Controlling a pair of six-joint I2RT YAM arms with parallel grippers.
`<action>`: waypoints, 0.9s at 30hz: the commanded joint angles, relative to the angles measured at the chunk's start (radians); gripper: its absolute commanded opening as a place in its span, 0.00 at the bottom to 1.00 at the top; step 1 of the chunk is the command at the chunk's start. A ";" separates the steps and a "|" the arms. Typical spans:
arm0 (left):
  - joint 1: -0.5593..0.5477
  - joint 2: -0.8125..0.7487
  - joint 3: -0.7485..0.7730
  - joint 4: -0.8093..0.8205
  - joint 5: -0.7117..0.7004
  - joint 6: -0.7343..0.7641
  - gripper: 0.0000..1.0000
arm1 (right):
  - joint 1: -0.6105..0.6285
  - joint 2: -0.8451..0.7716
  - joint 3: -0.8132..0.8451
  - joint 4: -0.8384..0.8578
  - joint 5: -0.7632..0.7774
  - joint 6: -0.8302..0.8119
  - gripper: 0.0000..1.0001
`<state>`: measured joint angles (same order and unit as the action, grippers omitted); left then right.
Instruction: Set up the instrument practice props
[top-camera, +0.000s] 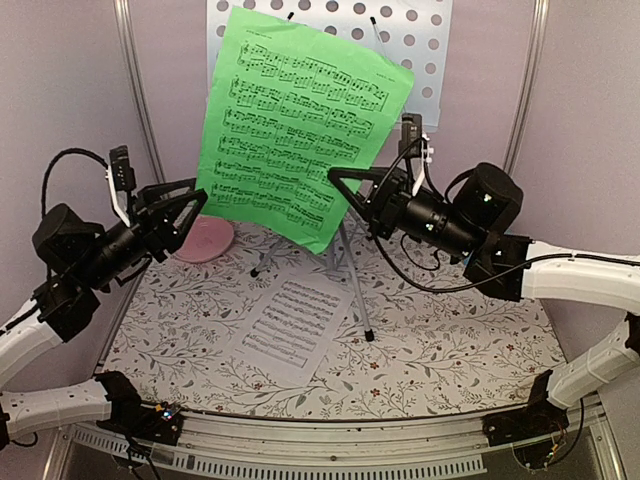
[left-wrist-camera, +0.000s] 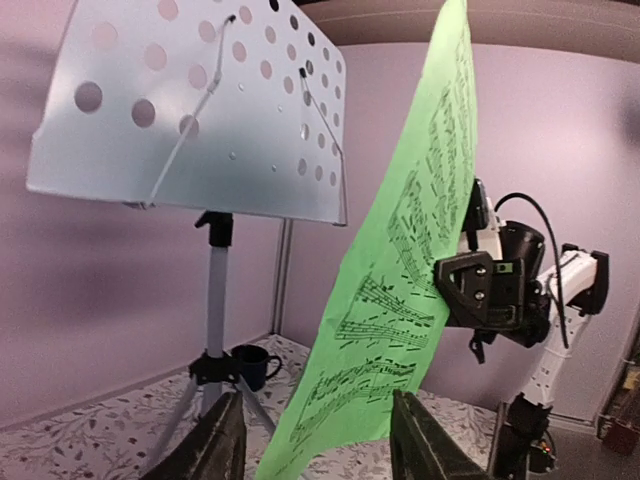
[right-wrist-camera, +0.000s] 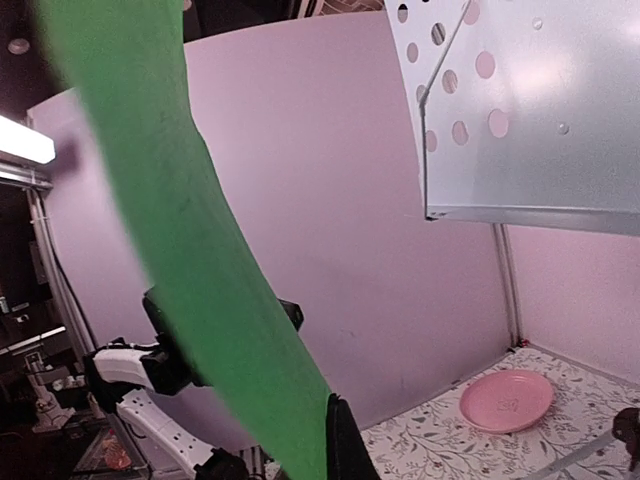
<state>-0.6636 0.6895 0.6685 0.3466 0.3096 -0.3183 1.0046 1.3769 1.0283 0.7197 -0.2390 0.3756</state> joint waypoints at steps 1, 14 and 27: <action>-0.008 0.037 0.174 -0.262 -0.232 0.187 0.50 | -0.019 -0.070 0.166 -0.483 0.158 -0.187 0.00; -0.010 0.324 0.531 -0.322 -0.189 0.325 0.52 | -0.239 0.036 0.740 -1.070 0.083 -0.172 0.00; -0.130 0.278 0.392 -0.143 0.022 0.632 0.89 | -0.248 0.020 0.712 -1.105 -0.226 -0.156 0.00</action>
<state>-0.7422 0.9947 1.1149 0.1398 0.3225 0.1802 0.7536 1.4281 1.7687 -0.3882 -0.3439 0.1913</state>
